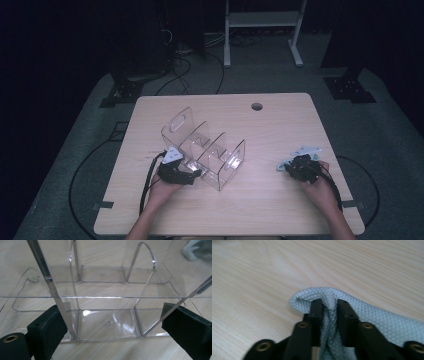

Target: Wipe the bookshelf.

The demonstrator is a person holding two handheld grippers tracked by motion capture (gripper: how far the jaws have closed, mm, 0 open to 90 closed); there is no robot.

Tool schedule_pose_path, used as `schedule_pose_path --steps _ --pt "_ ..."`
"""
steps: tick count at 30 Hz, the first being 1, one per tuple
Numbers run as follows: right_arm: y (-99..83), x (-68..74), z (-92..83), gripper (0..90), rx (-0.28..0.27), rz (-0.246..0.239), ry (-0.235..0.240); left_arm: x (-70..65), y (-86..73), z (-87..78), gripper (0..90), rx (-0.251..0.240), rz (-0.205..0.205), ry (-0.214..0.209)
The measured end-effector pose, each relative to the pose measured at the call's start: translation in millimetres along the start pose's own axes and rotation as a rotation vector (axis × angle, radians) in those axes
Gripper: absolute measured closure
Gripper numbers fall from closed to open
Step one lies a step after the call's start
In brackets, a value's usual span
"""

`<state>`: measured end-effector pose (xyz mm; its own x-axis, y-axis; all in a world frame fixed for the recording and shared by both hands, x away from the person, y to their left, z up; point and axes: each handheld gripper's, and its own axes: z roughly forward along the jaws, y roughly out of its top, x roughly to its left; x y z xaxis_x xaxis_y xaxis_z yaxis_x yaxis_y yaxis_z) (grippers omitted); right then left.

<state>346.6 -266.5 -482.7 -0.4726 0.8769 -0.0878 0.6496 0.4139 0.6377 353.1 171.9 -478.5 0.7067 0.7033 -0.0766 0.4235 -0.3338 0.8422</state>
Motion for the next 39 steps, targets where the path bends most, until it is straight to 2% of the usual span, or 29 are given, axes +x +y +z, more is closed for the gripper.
schedule_pose_path --steps 1,2,3,4,5,6,8,10,13,14,15,17,20,21,23,25,28,30,33,34,35,36,38,39 --pt "0.3 1.1 -0.4 81.3 0.003 0.011 -0.003 -0.5 0.1 -0.2 6.9 0.003 0.000 0.000" --pt "0.1 -0.8 -0.9 81.7 0.002 0.029 0.015 -0.5 0.1 -0.2 6.9 0.003 0.000 0.000" --pt "-0.7 -4.0 -1.4 82.1 -0.004 0.062 0.053 -2.2 0.1 -0.1 6.9 0.002 -0.003 -0.001" --pt "-2.3 -7.0 -2.0 82.4 -0.012 0.118 0.124 -2.6 0.4 -0.6 6.9 0.010 0.002 -0.002" --pt "-2.3 -7.0 -2.0 82.4 -0.012 0.118 0.124 -2.6 0.4 -0.6 6.9 0.010 0.002 -0.002" --pt "-7.0 -8.6 -2.9 82.4 -0.035 0.195 0.245 -3.0 0.5 -0.6 6.9 0.010 0.003 -0.004" --pt "-6.3 -2.7 -8.3 82.4 -0.059 0.201 0.294 -5.1 0.7 -0.7 6.9 0.014 -0.001 -0.005" --pt "-2.6 4.9 -17.4 82.5 -0.118 0.216 0.366 -5.5 0.6 -0.9 6.9 0.016 0.001 -0.004" --pt "6.5 21.7 -28.8 82.5 -0.206 0.213 0.463 -8.3 1.0 -0.9 6.9 0.021 0.000 -0.003" --pt "6.5 21.7 -28.8 82.5 -0.206 0.213 0.463 -8.3 1.0 -0.9 6.9 0.021 0.000 -0.003" --pt "14.6 35.8 -33.9 82.5 -0.240 0.180 0.489 -9.6 1.3 -0.7 6.9 0.023 0.001 -0.003" --pt "24.6 48.5 -39.6 82.5 -0.280 0.143 0.491 -10.8 1.9 -0.9 6.9 0.029 0.002 -0.005" --pt "34.3 57.0 -46.3 82.5 -0.324 0.135 0.508 -12.4 2.0 -1.1 6.9 0.034 0.004 -0.006" --pt "43.0 62.3 -49.7 82.4 -0.363 0.127 0.493 -13.7 1.8 -0.7 7.0 0.030 0.004 -0.007" --pt "50.2 64.5 -48.9 82.4 -0.391 0.134 0.483 -17.5 2.1 -0.1 7.0 0.033 0.014 -0.020" --pt "55.1 66.5 -44.9 82.4 -0.392 0.133 0.468 -19.6 2.9 0.2 7.0 0.039 0.019 -0.024" --pt "53.3 67.5 -39.1 82.4 -0.389 0.123 0.445 -19.7 2.5 0.0 7.0 0.037 0.019 -0.025" --pt "48.1 66.6 -31.6 82.4 -0.360 0.128 0.430 -20.8 2.0 -0.1 7.0 0.034 0.017 -0.025" --pt "39.3 66.7 -12.7 82.0 -0.296 0.145 0.447 -21.2 2.5 -0.5 7.0 0.038 0.020 -0.023" --pt "39.3 66.7 -12.7 82.0 -0.296 0.145 0.447 -21.2 2.5 -0.5 7.0 0.038 0.020 -0.023" --pt "37.0 66.6 -4.2 82.0 -0.261 0.135 0.433 -21.2 2.1 -0.8 7.0 0.036 0.020 -0.023" --pt "36.3 66.0 -3.0 81.9 -0.250 0.144 0.438 -21.2 2.1 -0.8 7.0 0.036 0.020 -0.023" --pt "36.4 65.4 -3.6 81.9 -0.251 0.147 0.438 -20.9 1.5 -0.9 7.0 0.034 0.019 -0.026" --pt "38.9 64.6 -11.0 82.0 -0.283 0.146 0.423 -21.3 1.2 -1.4 7.0 0.037 0.021 -0.028"
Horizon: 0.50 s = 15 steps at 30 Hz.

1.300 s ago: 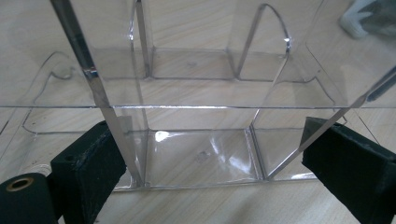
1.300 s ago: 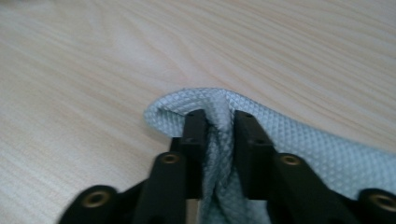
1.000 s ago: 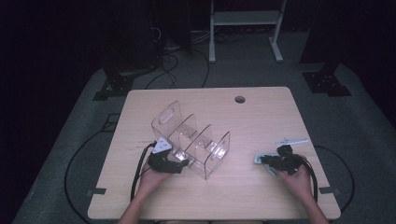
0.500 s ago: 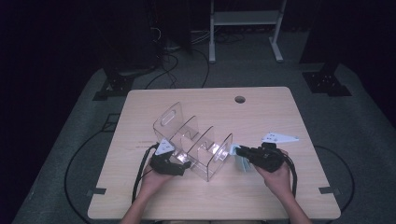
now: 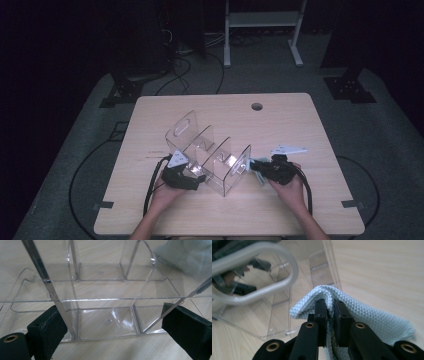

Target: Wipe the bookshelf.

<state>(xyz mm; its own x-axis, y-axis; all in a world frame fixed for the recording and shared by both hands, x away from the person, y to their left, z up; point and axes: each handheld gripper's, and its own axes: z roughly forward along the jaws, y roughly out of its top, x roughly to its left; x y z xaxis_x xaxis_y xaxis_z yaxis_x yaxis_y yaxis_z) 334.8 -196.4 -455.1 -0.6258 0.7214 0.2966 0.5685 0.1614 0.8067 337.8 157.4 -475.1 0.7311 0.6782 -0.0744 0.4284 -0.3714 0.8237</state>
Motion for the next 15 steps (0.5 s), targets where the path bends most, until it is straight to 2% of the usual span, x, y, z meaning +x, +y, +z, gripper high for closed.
schedule_pose_path --steps 1,2,3,6,7,10,11,12,13,15 --pt "4.0 2.1 -4.5 82.0 -0.028 -0.005 0.002 -0.2 0.1 0.0 7.0 0.001 0.001 0.000" --pt "4.0 2.1 -4.5 82.0 -0.028 -0.005 0.002 -0.2 0.1 0.0 7.0 0.001 0.001 0.000" --pt "12.9 7.8 -13.3 82.0 -0.075 -0.021 0.000 0.1 0.2 0.0 7.0 0.002 0.003 -0.002" --pt "16.8 11.4 -15.6 82.0 -0.087 -0.043 -0.009 0.2 0.4 0.0 7.0 0.004 0.004 -0.003" --pt "13.9 10.3 -12.5 82.0 -0.077 -0.042 -0.006 0.3 0.4 -0.1 7.0 0.003 0.004 -0.004" --pt "0.1 6.2 2.4 81.7 0.000 -0.018 0.015 0.5 0.4 -0.5 7.0 0.006 0.004 -0.006" --pt "0.1 6.2 2.4 81.7 0.000 -0.018 0.015 0.5 0.4 -0.5 7.0 0.006 0.004 -0.006" --pt "-7.0 5.7 9.6 81.7 0.056 -0.010 0.020 0.5 0.4 -1.0 7.0 0.006 0.006 -0.007" --pt "-7.9 6.4 10.0 81.7 0.063 -0.013 0.016 0.4 0.3 -1.2 7.0 0.009 0.006 -0.008" --pt "-3.2 9.7 4.0 81.8 0.034 -0.024 0.003 0.3 -0.2 -1.7 7.0 0.008 0.006 -0.008"
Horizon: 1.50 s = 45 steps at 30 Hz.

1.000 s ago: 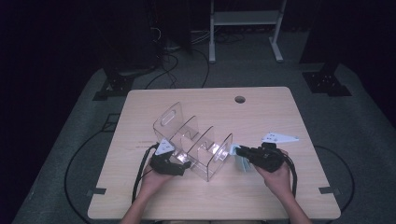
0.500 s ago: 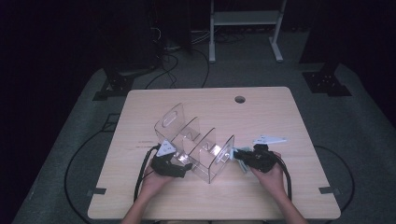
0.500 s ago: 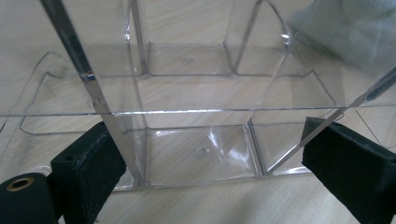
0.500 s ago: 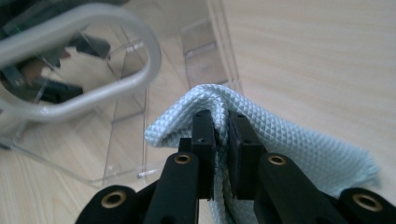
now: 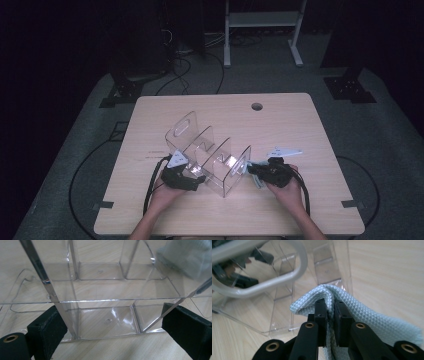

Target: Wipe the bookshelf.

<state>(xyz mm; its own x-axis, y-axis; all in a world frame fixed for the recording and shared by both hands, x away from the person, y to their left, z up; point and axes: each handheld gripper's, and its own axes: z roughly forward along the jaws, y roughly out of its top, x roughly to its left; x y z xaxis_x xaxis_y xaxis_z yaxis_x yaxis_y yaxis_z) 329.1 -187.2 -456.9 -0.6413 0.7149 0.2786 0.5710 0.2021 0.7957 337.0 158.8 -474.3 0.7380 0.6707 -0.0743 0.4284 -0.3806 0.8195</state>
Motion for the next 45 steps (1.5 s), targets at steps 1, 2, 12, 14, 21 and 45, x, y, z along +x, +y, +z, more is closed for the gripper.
schedule_pose_path --steps 1,2,12,14,21,45 --pt "4.2 1.3 -5.4 81.9 -0.034 -0.009 -0.004 -0.1 -0.1 0.0 7.0 -0.001 0.000 0.000" --pt "8.9 2.8 -10.9 81.9 -0.071 -0.005 -0.002 -0.4 -0.1 -0.1 7.0 -0.001 0.000 0.000" --pt "5.6 -6.1 -3.4 81.4 -0.056 0.049 0.027 -0.5 -0.2 0.1 6.9 -0.004 0.006 0.000" --pt "11.5 -2.5 -9.8 81.6 -0.086 0.036 0.016 -0.4 -0.2 0.1 6.9 -0.004 0.008 -0.001" --pt "25.2 1.6 -24.8 81.4 -0.164 0.015 0.027 -1.2 -0.7 -0.5 6.9 -0.002 0.008 -0.002" --pt "27.4 0.6 -24.5 81.1 -0.152 0.032 0.048 -3.9 0.3 0.7 6.8 -0.008 0.019 0.006"
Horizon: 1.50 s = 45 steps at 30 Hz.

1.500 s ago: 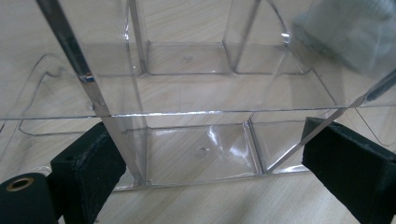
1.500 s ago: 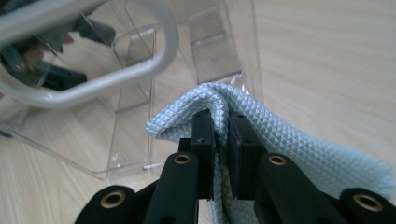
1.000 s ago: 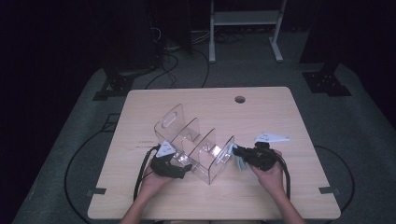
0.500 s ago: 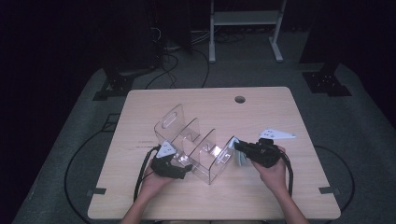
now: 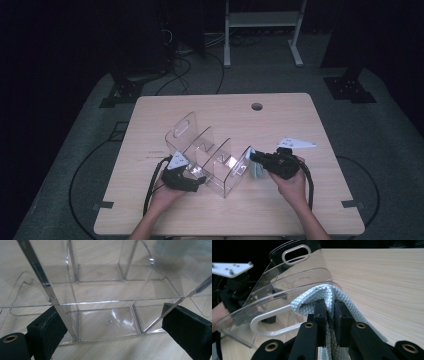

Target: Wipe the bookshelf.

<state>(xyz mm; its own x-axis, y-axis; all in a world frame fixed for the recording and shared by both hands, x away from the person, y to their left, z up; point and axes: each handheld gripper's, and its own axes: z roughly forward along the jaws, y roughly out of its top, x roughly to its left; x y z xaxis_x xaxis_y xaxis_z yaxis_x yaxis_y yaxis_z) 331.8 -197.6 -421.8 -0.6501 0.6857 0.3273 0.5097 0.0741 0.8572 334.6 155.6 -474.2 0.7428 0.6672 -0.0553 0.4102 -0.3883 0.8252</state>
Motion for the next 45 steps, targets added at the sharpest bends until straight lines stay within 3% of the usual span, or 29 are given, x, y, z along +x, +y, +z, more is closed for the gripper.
schedule_pose_path --steps 5,12,22,26,32,36,38,42,45 --pt "-0.4 8.4 1.0 81.1 0.002 -0.012 0.004 1.3 -0.3 -1.0 6.7 0.002 0.006 -0.008" --pt "-0.7 -4.1 2.1 80.9 0.006 -0.001 0.003 -0.7 0.3 -0.7 6.6 0.002 0.008 0.000" --pt "-3.0 -1.6 5.0 80.7 0.005 0.003 0.003 -0.3 -0.3 -1.4 6.5 0.002 0.009 0.003" --pt "-16.3 -0.4 13.7 80.7 0.057 -0.006 -0.007 0.0 -0.1 -1.7 6.5 0.002 0.009 0.001" --pt "-37.6 -14.3 29.1 80.4 0.149 0.052 -0.001 0.1 -0.1 -1.9 6.5 0.004 0.010 0.002" --pt "-30.3 -10.2 22.0 80.6 0.112 0.018 -0.021 -0.1 -0.4 -2.5 6.5 0.007 0.009 0.001" --pt "-31.9 -11.6 24.7 80.6 0.128 0.003 -0.032 -0.3 -0.1 -2.4 6.5 0.004 0.012 0.002" --pt "-49.9 -21.2 44.7 80.5 0.269 0.035 -0.042 0.2 -0.3 -3.1 6.5 0.006 0.011 0.003" --pt "-48.6 -24.2 44.7 80.6 0.273 0.060 -0.030 0.8 -0.7 -3.1 6.4 0.007 0.008 0.003"
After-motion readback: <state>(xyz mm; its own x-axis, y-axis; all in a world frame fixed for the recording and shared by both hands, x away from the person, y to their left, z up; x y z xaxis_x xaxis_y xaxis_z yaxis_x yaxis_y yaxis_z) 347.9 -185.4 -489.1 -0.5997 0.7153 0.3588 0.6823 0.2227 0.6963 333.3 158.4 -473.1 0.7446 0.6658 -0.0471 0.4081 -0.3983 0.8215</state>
